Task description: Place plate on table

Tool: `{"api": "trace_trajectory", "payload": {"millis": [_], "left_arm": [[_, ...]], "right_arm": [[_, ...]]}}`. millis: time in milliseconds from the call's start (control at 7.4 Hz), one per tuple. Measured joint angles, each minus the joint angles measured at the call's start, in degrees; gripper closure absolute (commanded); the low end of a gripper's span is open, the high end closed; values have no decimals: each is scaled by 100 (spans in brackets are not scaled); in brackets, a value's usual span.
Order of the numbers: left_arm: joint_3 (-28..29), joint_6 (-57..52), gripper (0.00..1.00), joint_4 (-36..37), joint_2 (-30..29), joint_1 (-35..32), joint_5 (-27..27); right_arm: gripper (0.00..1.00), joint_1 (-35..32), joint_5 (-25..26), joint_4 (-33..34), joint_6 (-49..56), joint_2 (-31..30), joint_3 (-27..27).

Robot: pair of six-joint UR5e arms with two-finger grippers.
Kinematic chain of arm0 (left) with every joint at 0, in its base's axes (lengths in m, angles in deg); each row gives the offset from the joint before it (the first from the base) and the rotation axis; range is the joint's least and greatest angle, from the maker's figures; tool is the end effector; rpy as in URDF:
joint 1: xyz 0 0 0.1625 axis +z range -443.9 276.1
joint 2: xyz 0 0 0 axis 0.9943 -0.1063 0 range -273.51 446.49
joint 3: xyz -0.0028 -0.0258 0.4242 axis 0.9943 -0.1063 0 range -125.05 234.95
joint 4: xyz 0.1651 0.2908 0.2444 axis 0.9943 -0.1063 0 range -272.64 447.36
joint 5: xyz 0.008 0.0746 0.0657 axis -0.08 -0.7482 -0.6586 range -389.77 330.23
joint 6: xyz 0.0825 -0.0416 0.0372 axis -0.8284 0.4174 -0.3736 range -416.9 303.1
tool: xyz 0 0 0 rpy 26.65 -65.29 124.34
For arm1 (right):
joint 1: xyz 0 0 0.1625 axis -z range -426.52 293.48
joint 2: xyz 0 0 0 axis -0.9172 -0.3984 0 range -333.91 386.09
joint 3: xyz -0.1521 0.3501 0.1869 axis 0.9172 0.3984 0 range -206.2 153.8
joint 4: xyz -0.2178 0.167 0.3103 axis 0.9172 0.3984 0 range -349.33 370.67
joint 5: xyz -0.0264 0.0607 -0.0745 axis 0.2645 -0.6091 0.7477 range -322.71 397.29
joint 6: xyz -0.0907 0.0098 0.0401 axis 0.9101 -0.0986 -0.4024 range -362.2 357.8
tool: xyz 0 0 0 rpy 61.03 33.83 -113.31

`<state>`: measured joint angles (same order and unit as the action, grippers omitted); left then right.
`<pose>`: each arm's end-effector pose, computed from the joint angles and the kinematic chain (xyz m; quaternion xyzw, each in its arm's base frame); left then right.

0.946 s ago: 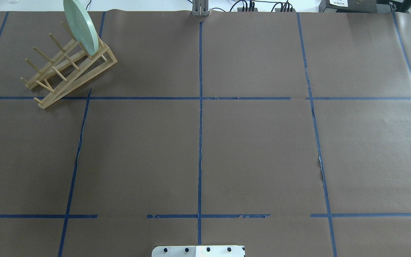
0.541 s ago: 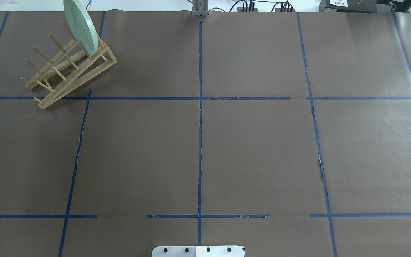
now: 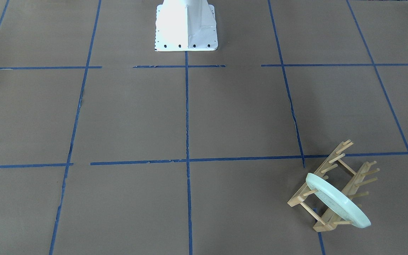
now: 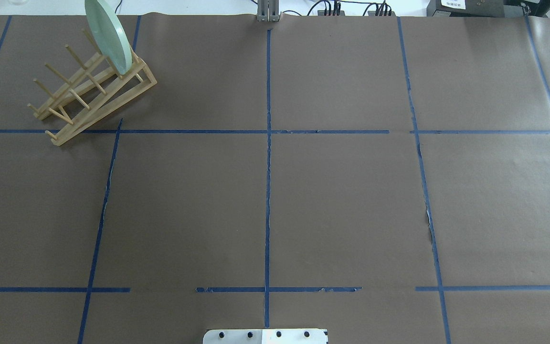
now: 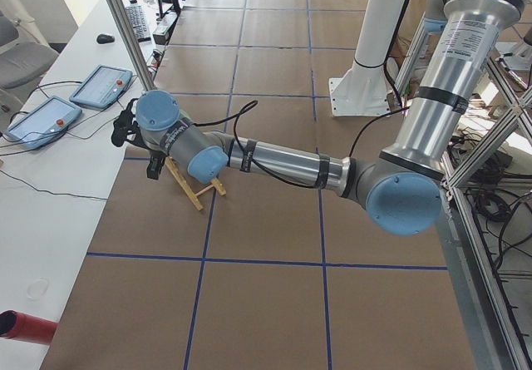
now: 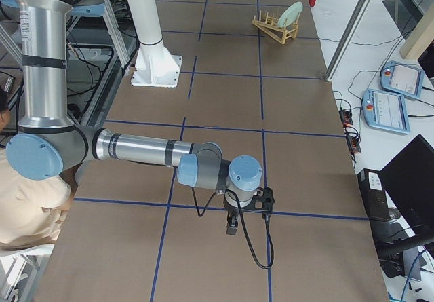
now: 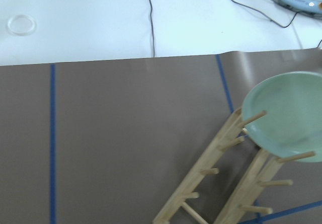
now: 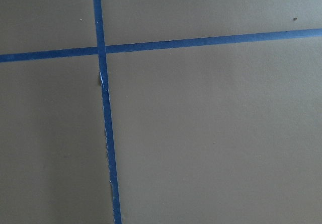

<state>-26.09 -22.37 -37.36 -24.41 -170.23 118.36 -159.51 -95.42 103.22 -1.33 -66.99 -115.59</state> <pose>-0.0075 -0.6438 0.4419 0.1812 0.5348 -0.0281 0.8248 0.0896 -0.4557 0.6957 -0.0383 -0.3651 0.0369 0.9294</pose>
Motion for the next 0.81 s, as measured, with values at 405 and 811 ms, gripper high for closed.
{"api": "trace_trajectory", "payload": {"millis": [405, 811], "left_arm": [[279, 2279, 0, -1069, -466, 710, -518], [561, 6201, 9, -2921, -598, 1351, -1701]], "right_arm": [[0, 0, 0, 0, 0, 0, -5], [0, 0, 0, 0, 0, 0, -3]]}}
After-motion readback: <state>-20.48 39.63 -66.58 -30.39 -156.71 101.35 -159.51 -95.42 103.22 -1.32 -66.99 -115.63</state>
